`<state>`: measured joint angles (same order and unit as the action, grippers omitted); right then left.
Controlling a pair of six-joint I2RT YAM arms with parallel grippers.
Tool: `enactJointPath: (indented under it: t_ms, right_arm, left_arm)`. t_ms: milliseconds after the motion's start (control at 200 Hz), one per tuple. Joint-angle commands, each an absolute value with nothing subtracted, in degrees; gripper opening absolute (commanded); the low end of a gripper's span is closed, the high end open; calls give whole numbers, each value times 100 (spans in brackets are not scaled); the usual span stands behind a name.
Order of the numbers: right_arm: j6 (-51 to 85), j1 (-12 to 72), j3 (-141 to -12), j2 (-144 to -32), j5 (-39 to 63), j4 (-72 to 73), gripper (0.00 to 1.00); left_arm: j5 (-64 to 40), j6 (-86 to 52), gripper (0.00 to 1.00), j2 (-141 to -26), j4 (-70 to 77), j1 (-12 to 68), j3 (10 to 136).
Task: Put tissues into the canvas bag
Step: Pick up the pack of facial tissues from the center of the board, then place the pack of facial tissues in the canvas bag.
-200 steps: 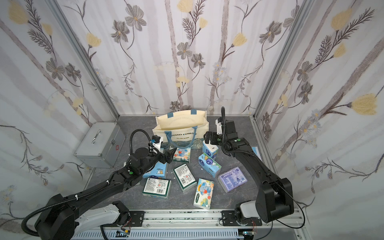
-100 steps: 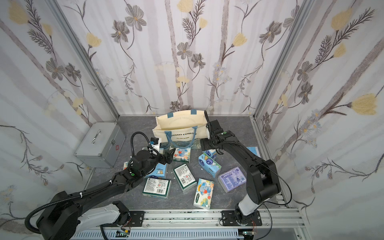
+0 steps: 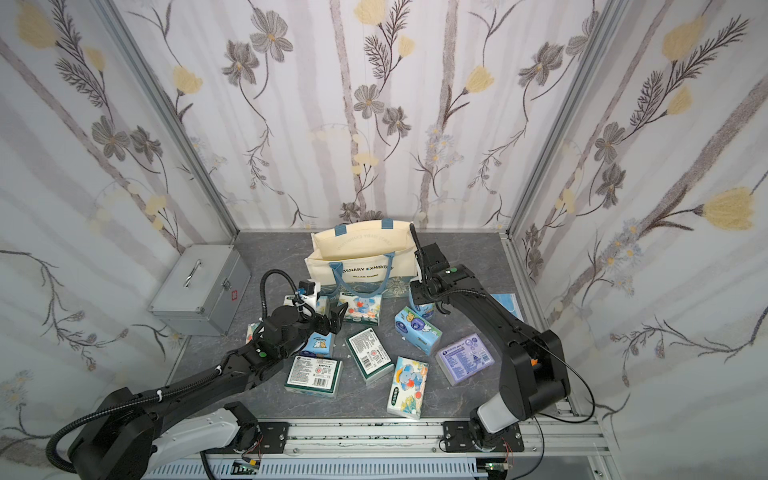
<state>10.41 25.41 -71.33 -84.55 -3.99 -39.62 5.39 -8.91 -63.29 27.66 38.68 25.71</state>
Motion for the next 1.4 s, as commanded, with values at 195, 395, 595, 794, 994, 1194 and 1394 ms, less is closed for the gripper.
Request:
enactJointPath:
  t_ms: [195, 395, 595, 794, 994, 1194, 1394]
  right_arm:
    - [1108, 2553, -6811, -6432, 920, -3875, 35]
    - [1731, 2553, -6566, -5755, 3636, -3076, 29]
    - [2635, 2552, -6264, -5475, 5156, -1719, 26]
    - [3065, 2558, -6221, -5300, 5469, -1198, 27]
    - [4014, 2596, -5958, -5368, 6020, 103, 27]
    - [4283, 2704, -5876, -5487, 6079, 372, 27]
    - [4371, 2793, -5749, -5627, 6045, 418, 27]
  left_arm:
    - [-1988, -978, 100, -6318, 3761, 3924, 2517]
    - [-3392, -2767, 100, -6614, 5397, 4065, 2565]
    - [-3521, -2990, 100, -6279, 5140, 4260, 2648]
    - [-3181, -2771, 100, -5414, 4356, 4280, 2622]
    - [-3339, -3124, 100, -5240, 4506, 4280, 2731]
    - [-3827, -3649, 100, -5314, 5125, 4281, 2794]
    - [-3824, -3803, 100, -5194, 5374, 4287, 2750]
